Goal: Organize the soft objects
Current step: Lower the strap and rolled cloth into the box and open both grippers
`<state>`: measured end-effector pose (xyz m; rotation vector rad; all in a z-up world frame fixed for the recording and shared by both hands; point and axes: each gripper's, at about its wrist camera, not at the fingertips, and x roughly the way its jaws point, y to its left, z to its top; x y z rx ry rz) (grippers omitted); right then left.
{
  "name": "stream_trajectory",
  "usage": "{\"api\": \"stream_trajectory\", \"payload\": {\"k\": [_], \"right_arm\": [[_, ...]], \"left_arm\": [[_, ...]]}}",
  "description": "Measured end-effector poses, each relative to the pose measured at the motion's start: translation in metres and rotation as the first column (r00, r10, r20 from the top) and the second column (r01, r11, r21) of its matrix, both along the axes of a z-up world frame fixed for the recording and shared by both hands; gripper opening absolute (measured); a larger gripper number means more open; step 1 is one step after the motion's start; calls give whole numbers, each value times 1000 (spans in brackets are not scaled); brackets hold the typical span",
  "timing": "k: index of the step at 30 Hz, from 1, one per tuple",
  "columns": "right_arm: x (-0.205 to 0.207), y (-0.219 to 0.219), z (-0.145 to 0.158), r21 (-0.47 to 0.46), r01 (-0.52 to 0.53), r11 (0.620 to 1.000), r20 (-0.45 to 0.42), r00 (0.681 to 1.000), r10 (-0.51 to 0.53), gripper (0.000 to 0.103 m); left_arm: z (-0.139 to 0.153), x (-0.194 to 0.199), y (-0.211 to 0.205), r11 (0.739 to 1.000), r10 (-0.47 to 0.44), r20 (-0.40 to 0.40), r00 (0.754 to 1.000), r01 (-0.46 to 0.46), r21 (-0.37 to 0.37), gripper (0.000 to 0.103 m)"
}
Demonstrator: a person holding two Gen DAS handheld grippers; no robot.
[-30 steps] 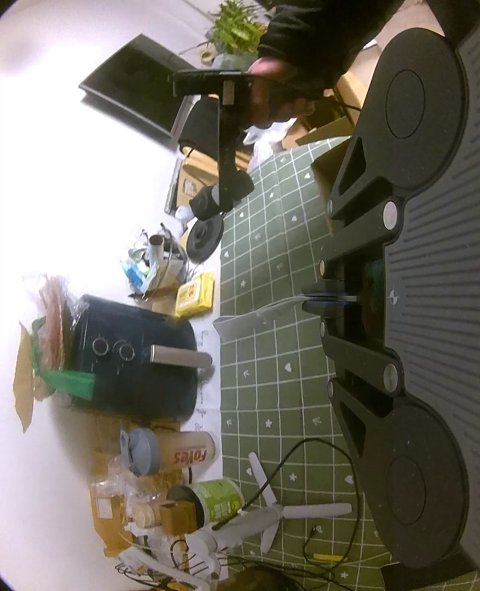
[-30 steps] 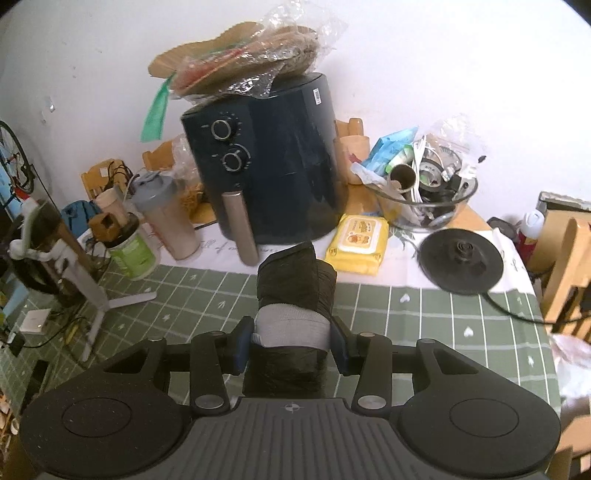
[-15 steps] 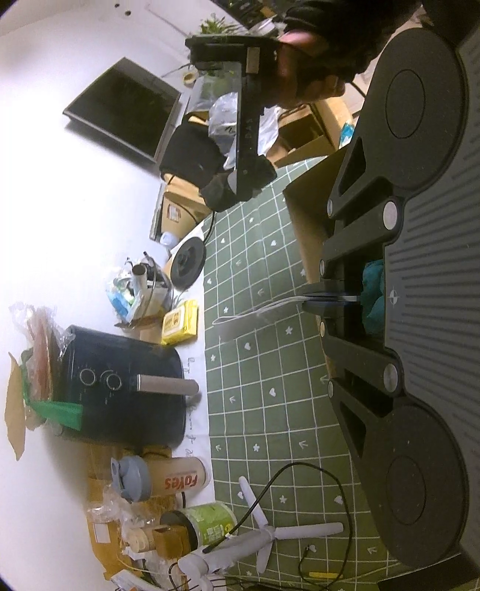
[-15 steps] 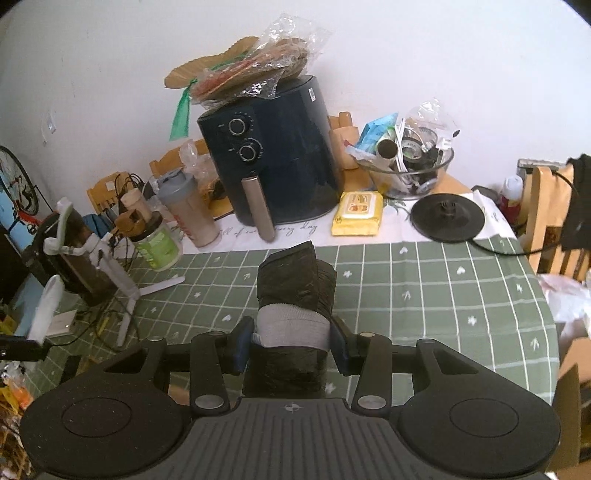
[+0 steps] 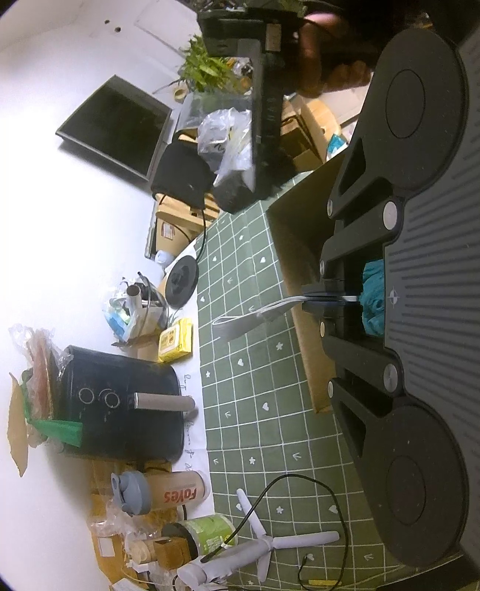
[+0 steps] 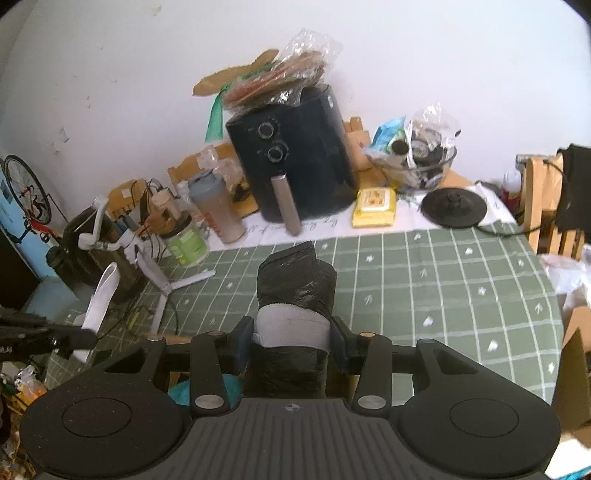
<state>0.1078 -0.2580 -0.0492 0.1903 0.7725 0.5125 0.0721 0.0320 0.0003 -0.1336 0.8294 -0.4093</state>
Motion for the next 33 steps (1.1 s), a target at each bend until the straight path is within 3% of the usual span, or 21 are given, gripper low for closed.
{"api": "stream_trajectory", "payload": {"k": [2, 3, 4, 5, 6, 9, 18, 27, 29, 31, 33], "right_arm": [[-5, 6, -8, -28, -5, 1000, -37, 999, 4, 53], [-7, 8, -12, -46, -6, 999, -48, 999, 3, 74], [-11, 10, -14, -62, -3, 998, -49, 999, 0, 85], [-15, 11, -16, -69, -3, 998, -45, 999, -1, 95], [-20, 11, -17, -73, -6, 997, -44, 999, 3, 99], [-29, 9, -22, -90, -4, 996, -58, 998, -1, 103], [-53, -3, -31, -89, 32, 995, -104, 994, -41, 103], [-68, -21, -24, -68, 90, 994, -99, 990, -96, 103], [-70, -24, -23, -67, 101, 993, -96, 990, -107, 103], [-72, -26, -23, -66, 110, 992, -99, 988, -116, 103], [-74, -26, -24, -69, 115, 991, -106, 987, -121, 103]], "left_arm": [[-1, -3, -1, 1000, -5, -3, 1000, 5, -2, 3], [-1, -4, -1, 1000, -8, -4, 1000, 8, -3, 3], [-2, -6, -2, 1000, -10, -5, 1000, 10, -3, 3], [-2, -8, -2, 1000, -12, -6, 1000, 12, -4, 3], [-2, -9, -2, 1000, -14, -8, 1000, 14, -4, 3], [-4, -12, -1, 1000, -17, -15, 1000, 17, -7, 3], [-11, -13, -12, 998, -62, -40, 997, 61, -23, 3], [-5, -4, -42, 988, -142, -6, 990, 141, -58, 5], [-1, -1, -51, 985, -165, 12, 986, 165, -51, 18], [-1, -1, -58, 982, -184, 21, 983, 184, -33, 51], [-1, -4, -60, 983, -182, 38, 983, 183, -11, 59]]}}
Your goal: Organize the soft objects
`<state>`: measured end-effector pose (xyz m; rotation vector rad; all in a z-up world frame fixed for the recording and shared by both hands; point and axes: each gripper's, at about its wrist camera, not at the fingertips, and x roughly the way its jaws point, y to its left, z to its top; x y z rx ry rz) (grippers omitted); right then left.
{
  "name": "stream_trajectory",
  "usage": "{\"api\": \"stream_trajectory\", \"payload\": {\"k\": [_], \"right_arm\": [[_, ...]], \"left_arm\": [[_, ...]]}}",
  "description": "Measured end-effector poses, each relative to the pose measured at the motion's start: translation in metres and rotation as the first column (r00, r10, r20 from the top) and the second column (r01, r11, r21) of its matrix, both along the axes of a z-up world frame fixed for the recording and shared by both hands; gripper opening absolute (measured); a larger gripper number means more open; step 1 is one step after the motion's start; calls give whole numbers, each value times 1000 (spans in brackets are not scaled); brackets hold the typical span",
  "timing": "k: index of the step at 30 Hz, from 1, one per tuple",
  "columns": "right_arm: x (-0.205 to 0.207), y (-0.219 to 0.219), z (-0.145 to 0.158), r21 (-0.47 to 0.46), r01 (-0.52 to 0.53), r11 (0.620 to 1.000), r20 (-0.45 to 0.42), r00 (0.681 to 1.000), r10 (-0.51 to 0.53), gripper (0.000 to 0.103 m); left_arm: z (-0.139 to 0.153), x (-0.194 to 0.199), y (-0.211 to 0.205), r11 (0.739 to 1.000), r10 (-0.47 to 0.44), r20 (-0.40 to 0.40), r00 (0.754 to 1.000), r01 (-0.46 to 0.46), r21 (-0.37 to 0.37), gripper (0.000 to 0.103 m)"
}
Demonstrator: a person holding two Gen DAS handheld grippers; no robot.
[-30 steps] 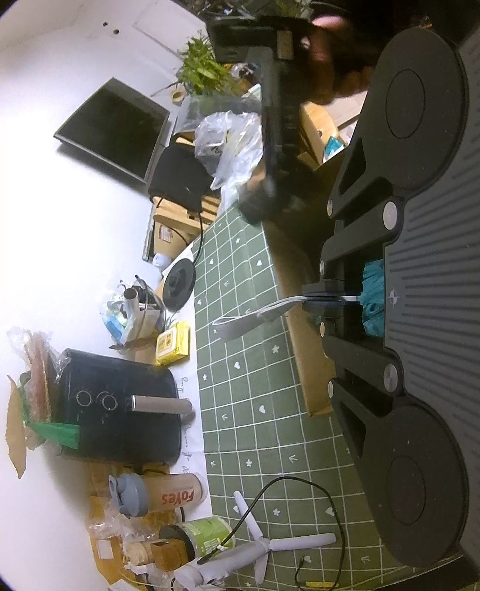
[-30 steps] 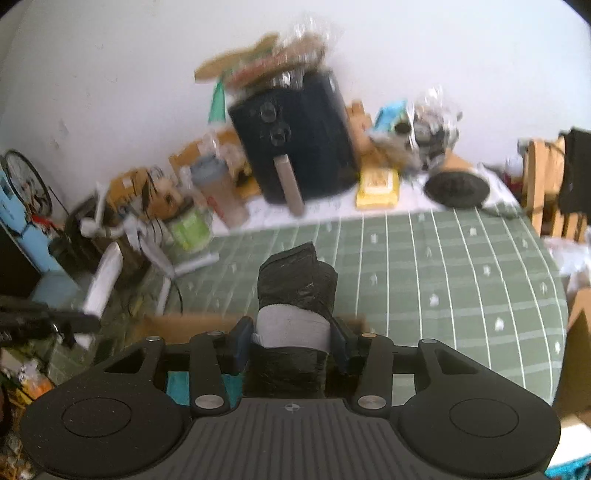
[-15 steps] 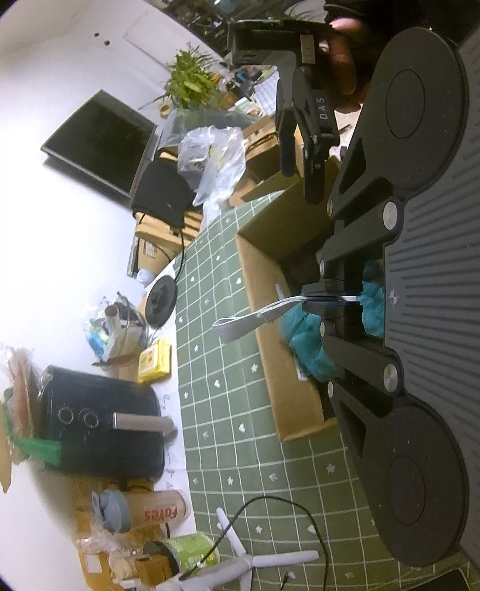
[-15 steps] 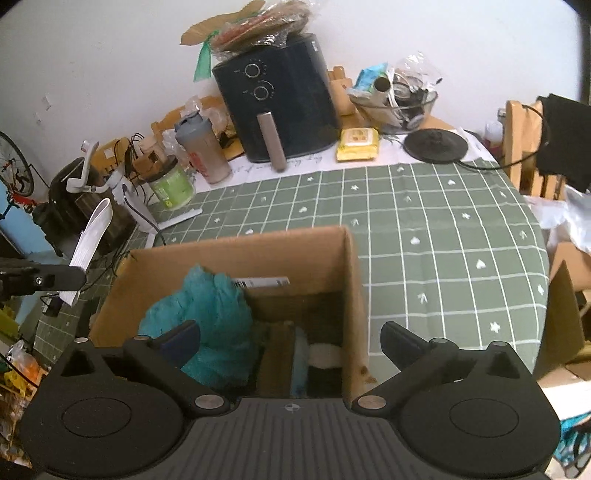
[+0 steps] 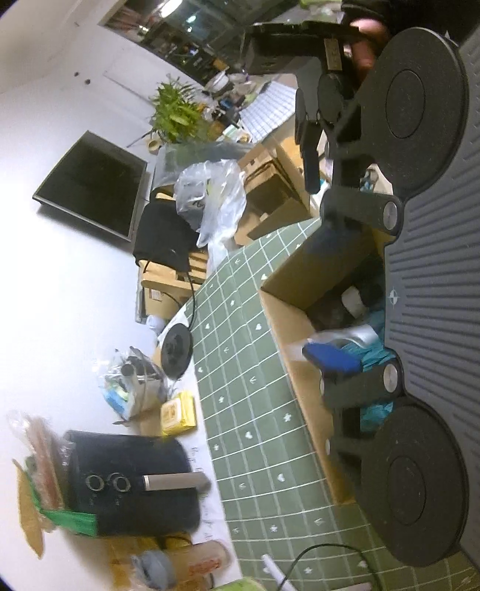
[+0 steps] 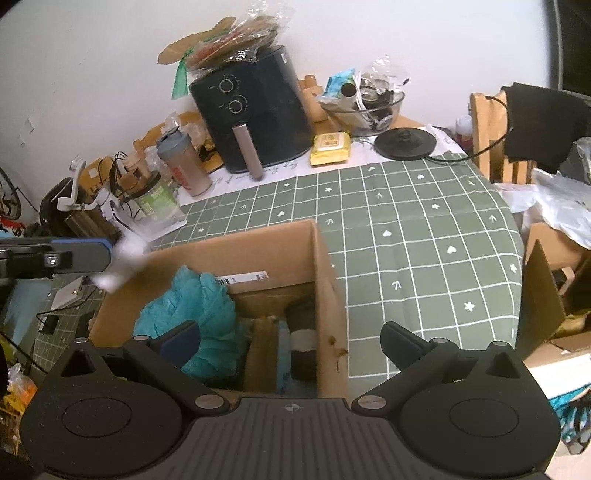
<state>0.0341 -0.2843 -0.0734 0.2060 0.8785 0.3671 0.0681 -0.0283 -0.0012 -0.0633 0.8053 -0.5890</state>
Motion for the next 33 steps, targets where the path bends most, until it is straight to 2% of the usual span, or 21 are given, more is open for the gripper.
{"api": "stream_trajectory", "payload": {"k": [3, 9, 18, 21, 23, 24, 30, 33], "right_arm": [[-2, 2, -1, -8, -3, 1000, -4, 1000, 3, 103], [-6, 13, 0, -42, -26, 999, -4, 1000, 26, 103], [-4, 46, 11, -150, -67, 986, 16, 997, 71, 103], [-4, 60, 17, -207, -70, 976, 31, 997, 78, 103], [-4, 69, 19, -262, -63, 963, 33, 997, 74, 103], [-4, 74, 19, -286, -66, 956, 32, 996, 78, 103], [-14, 98, 22, -402, -97, 910, 43, 991, 124, 103], [-19, 107, 26, -423, -118, 899, 62, 985, 158, 103]], "left_arm": [[-5, -2, 0, 999, 11, -16, 1000, -10, 32, 60], [-11, -6, 18, 994, 90, -36, 995, -88, 64, 61], [-10, -14, 48, 970, 210, -60, 976, -199, 142, 61], [-9, -20, 56, 954, 253, -53, 966, -240, 178, 86], [-7, -26, 61, 947, 276, -26, 961, -267, 178, 94], [-6, -28, 63, 946, 280, -25, 960, -271, 178, 101], [-4, -37, 67, 920, 328, -3, 945, -319, 229, 103], [-1, -42, 67, 902, 359, 26, 933, -354, 249, 103]]}}
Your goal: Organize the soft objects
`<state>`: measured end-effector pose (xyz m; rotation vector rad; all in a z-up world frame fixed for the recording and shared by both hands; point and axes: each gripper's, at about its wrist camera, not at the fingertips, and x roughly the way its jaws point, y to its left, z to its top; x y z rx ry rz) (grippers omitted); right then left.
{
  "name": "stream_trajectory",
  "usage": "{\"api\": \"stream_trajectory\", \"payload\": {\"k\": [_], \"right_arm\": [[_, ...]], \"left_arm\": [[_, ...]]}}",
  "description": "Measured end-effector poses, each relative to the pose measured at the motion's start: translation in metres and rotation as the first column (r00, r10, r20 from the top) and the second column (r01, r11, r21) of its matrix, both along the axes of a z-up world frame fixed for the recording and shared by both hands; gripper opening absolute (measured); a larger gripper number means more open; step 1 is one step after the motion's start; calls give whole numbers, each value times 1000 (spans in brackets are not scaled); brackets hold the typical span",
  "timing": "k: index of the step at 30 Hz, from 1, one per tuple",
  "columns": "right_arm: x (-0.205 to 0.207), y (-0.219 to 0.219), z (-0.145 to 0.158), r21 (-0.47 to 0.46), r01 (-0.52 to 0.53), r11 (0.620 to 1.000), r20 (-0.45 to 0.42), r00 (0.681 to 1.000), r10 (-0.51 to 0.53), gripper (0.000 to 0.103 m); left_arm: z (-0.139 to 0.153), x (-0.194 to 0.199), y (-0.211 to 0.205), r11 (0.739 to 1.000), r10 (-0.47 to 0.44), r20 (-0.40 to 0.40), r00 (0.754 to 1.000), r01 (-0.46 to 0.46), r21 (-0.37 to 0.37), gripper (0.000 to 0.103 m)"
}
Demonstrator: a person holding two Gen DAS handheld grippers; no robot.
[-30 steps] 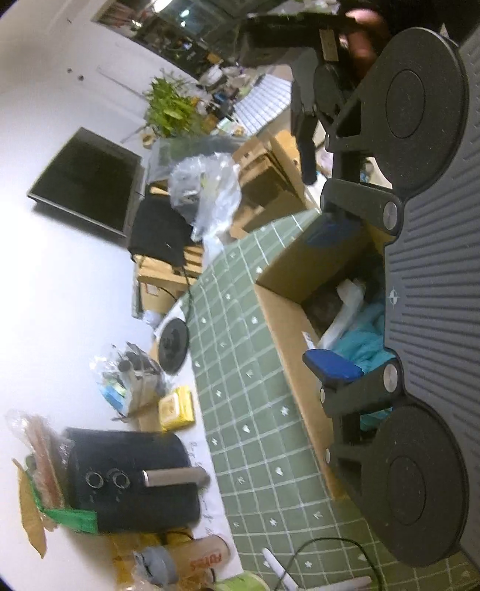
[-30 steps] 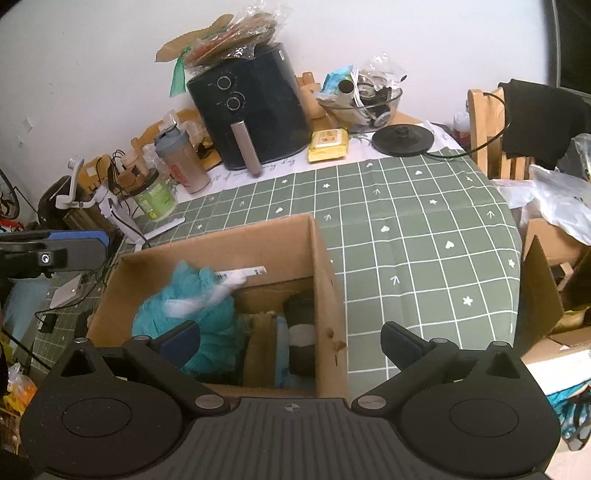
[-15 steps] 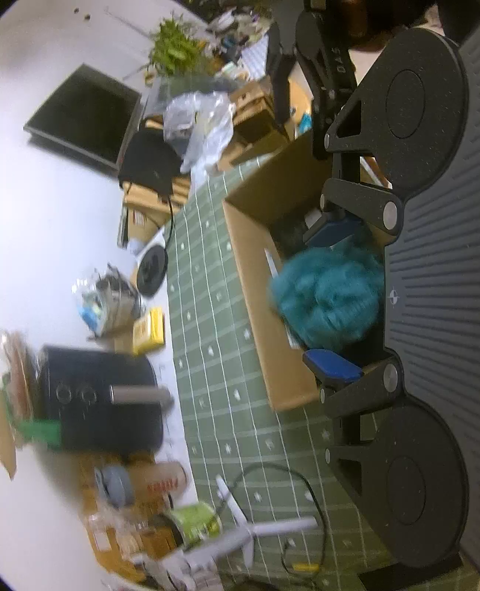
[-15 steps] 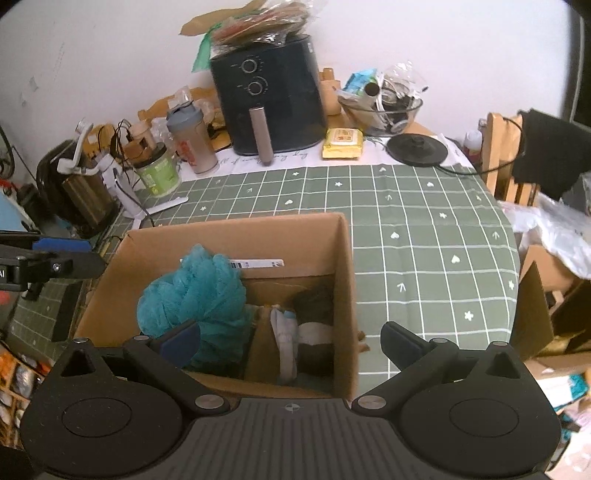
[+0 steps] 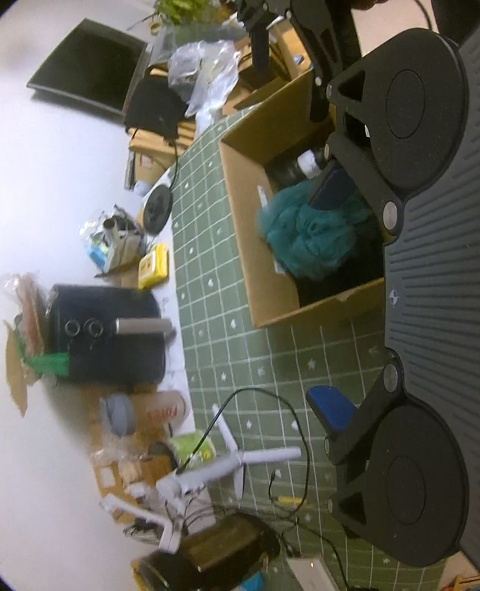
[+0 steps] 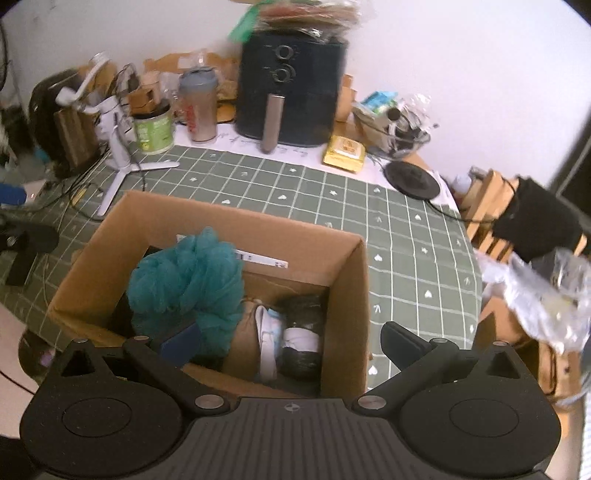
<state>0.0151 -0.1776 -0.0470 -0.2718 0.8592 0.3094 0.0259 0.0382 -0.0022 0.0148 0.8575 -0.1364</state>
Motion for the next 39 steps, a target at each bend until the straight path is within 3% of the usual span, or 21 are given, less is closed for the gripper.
{"api": "stream_trajectory", "payload": {"k": [6, 11, 24, 39], "right_arm": [[-1, 2, 12, 51, 18, 999, 18, 1000, -19, 103], [4, -1, 14, 58, 42, 997, -24, 999, -41, 103], [-2, -13, -3, 40, 38, 998, -216, 976, -29, 103], [-10, -29, -23, -34, 50, 998, -288, 956, -57, 103]], "left_arm": [[9, -7, -4, 998, 50, 60, 997, -52, 41, 103], [9, -9, -17, 989, 77, 59, 995, -84, 119, 103], [-12, -16, -30, 977, 192, -181, 965, -170, 125, 103], [-26, -22, -47, 977, 205, -285, 936, -177, 119, 103]]}}
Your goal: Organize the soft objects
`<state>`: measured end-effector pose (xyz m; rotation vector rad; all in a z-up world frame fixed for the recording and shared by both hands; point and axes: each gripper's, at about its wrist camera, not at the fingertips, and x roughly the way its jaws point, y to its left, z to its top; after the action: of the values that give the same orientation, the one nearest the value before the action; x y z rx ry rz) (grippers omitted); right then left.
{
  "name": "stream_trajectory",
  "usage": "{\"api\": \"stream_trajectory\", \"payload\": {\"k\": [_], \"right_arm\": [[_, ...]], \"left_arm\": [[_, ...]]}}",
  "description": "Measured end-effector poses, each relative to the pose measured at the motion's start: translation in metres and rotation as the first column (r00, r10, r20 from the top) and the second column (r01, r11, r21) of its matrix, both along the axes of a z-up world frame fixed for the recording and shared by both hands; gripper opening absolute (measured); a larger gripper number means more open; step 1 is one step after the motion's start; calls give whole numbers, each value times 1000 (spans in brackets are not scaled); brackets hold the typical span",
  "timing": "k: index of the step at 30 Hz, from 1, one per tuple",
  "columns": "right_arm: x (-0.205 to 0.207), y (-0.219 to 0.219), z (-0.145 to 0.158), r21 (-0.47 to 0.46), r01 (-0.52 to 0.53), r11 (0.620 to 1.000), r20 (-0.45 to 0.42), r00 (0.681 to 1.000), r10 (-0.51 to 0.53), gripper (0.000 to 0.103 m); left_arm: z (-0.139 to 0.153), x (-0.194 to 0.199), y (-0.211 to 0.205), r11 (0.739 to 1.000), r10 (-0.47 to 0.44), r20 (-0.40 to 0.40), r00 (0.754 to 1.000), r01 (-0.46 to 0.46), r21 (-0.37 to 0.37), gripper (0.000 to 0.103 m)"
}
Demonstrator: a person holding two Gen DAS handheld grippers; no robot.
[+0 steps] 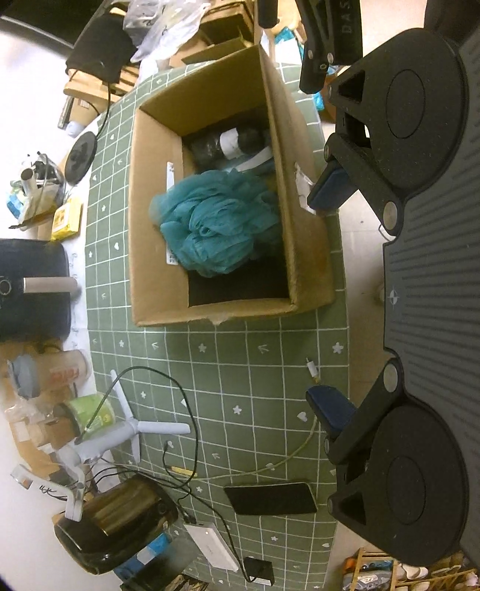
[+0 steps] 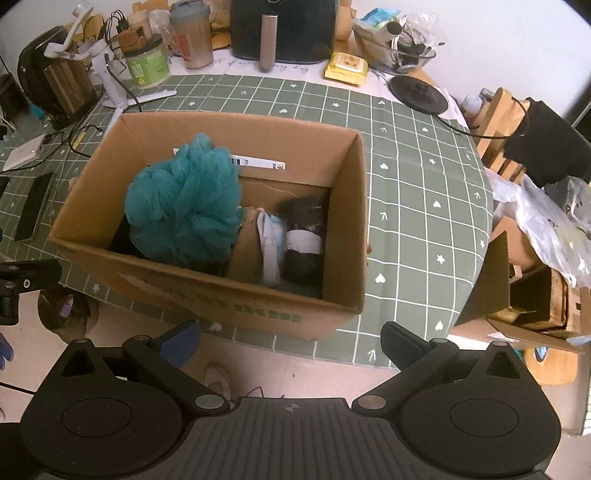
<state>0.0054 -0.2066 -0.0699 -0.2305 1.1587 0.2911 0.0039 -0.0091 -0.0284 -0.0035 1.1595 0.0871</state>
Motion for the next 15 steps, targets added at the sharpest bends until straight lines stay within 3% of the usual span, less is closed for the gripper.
{"api": "stream_trajectory", "payload": {"k": [15], "right_arm": [[5, -5, -5, -6, 7, 1000, -8, 1000, -7, 103]], "left_arm": [[0, 6, -5, 1000, -5, -7, 1000, 5, 5, 103]]}}
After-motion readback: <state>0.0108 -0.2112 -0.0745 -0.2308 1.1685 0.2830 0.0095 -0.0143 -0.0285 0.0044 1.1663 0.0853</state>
